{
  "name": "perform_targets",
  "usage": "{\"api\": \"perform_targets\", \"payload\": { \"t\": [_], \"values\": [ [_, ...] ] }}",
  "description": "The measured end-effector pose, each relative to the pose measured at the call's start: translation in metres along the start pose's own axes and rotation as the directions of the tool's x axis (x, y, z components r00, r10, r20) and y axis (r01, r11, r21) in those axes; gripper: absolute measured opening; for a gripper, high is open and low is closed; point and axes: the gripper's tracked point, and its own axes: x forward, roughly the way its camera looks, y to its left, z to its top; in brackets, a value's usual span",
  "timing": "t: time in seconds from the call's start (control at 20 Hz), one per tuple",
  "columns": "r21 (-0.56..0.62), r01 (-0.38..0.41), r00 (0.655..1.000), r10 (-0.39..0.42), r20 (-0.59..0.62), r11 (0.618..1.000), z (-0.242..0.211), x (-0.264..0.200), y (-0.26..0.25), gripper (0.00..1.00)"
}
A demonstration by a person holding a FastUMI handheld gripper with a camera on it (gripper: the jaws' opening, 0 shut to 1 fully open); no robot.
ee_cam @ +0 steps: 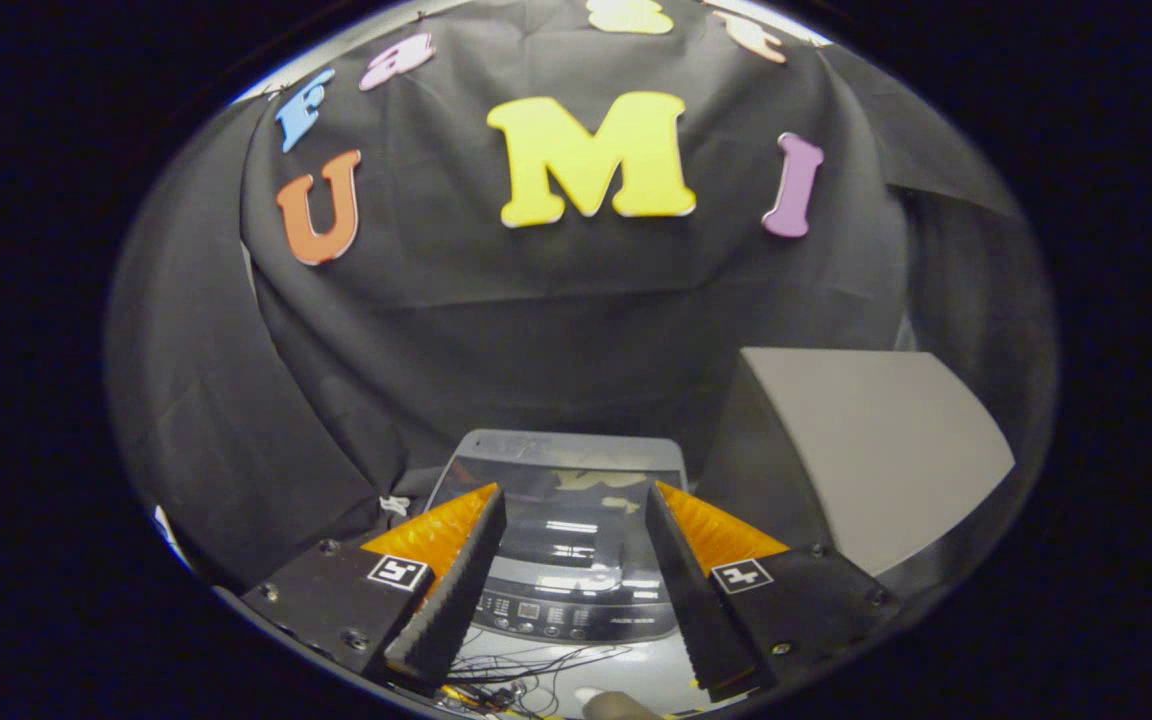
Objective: Put the clothes into the washing machine and then close the washing machine lid.
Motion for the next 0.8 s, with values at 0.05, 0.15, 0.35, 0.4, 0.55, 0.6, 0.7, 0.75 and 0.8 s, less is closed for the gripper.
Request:
{"api": "perform_targets", "payload": {
  "t": [0.05,0.15,0.35,0.4,0.55,0.6,0.7,0.75,0.8],
  "values": [
    [0.004,0.005,0.999,-0.005,0.035,1.0,0.004,-0.024,-0.013,0.89],
    [0.009,0.009,0.995,-0.01,0.097,1.0,0.009,-0.066,-0.039,0.95],
    [0.026,0.068,0.978,-0.072,0.197,0.997,0.002,-0.141,-0.113,0.96],
    [0.024,0.091,0.972,-0.094,0.215,0.996,-0.002,-0.157,-0.133,0.96],
    [0.024,0.143,0.955,-0.145,0.258,0.989,-0.023,-0.208,-0.183,0.96],
    [0.035,0.149,0.951,-0.153,0.27,0.988,-0.032,-0.223,-0.198,0.96],
    [0.057,0.157,0.945,-0.167,0.282,0.986,-0.051,-0.246,-0.23,0.96],
    [0.061,0.166,0.942,-0.177,0.284,0.984,-0.059,-0.255,-0.246,0.96],
    [0.063,0.173,0.94,-0.184,0.288,0.983,-0.069,-0.266,-0.262,0.96]
  ]
}}
